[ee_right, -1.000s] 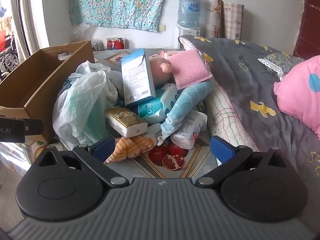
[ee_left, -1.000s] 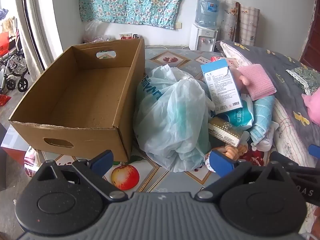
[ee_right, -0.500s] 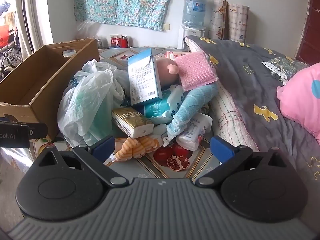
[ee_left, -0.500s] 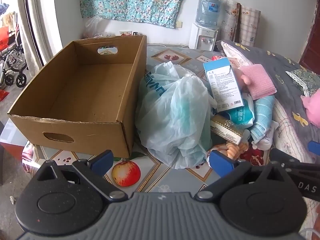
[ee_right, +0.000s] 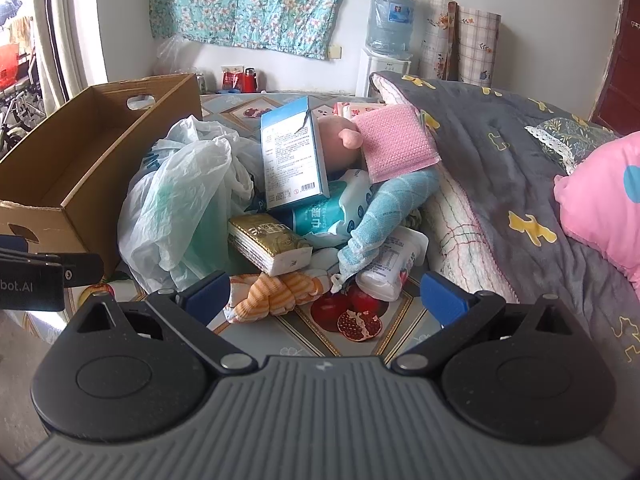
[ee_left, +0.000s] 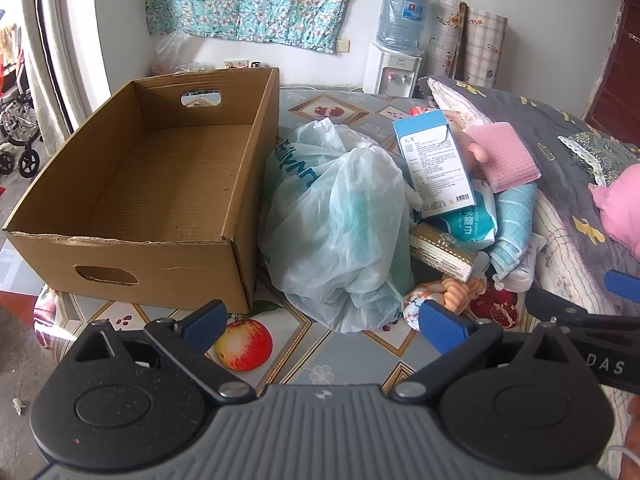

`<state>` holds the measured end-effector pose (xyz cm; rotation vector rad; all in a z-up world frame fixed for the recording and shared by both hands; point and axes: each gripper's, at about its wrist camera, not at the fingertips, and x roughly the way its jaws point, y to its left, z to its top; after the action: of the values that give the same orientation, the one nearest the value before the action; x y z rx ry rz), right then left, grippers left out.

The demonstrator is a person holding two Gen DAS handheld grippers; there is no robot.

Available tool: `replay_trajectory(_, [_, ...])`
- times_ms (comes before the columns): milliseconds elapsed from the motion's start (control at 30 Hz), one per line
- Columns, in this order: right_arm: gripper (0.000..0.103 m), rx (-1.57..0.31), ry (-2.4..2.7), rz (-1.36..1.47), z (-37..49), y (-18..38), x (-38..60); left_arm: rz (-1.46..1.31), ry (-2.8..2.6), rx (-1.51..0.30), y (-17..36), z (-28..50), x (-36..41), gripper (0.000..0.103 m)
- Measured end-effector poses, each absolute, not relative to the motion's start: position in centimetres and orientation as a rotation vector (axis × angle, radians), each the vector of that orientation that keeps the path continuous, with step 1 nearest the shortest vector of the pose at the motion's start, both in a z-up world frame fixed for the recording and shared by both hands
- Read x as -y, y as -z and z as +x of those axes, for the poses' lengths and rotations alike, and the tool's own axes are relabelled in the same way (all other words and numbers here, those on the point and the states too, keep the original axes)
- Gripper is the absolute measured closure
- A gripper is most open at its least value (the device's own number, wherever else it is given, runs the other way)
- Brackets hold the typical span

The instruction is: Organize soft objects

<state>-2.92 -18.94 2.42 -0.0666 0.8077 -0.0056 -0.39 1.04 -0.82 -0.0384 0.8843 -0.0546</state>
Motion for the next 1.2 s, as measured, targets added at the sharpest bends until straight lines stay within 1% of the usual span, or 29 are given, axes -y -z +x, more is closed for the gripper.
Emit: replay_trajectory(1200, [0.001, -0.811, 0.009, -0.067, -2.81, -2.27, 19.00, -0.039, 0.054, -0.889, 0.97, -0.34, -1.21, 0.001])
